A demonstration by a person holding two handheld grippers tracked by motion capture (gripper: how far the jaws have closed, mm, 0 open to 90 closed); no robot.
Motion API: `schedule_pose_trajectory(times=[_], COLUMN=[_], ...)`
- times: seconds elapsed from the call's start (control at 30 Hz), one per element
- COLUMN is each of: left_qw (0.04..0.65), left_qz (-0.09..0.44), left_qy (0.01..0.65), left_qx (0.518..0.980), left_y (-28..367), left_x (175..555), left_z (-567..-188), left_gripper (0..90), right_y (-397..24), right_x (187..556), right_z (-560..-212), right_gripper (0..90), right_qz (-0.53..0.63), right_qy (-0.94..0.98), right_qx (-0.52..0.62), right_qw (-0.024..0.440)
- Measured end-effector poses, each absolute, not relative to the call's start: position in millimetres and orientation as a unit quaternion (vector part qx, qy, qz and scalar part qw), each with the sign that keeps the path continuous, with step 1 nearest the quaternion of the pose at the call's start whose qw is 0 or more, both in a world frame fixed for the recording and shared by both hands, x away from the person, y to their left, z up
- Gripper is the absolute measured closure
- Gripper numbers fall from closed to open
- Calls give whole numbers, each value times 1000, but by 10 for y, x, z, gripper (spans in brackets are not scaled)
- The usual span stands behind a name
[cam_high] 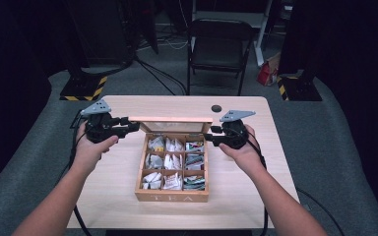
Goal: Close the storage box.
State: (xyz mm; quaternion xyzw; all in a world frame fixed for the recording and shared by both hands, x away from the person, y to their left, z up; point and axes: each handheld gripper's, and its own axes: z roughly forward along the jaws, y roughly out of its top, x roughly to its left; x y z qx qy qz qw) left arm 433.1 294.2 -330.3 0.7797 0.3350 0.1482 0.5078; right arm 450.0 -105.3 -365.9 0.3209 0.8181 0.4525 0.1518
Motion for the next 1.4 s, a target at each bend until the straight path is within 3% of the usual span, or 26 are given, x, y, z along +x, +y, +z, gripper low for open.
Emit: schedule_pose_trajectory(times=[1.23, 1.4], left_qw=[503, 502], left_qz=[143, 146], left_qy=[328, 329], left_qx=[786, 786], left_y=[2970, 2967], left_x=[3809, 3777], left_z=[-3734, -3768], left_gripper=[571, 571], right_y=[-1122, -1140], right_x=[3802, 3720], right_z=[-3646, -3639], right_gripper=[571, 619], right_qz=[482, 483], right_qy=[807, 808], right_qx=[313, 307], right_qw=[134, 137])
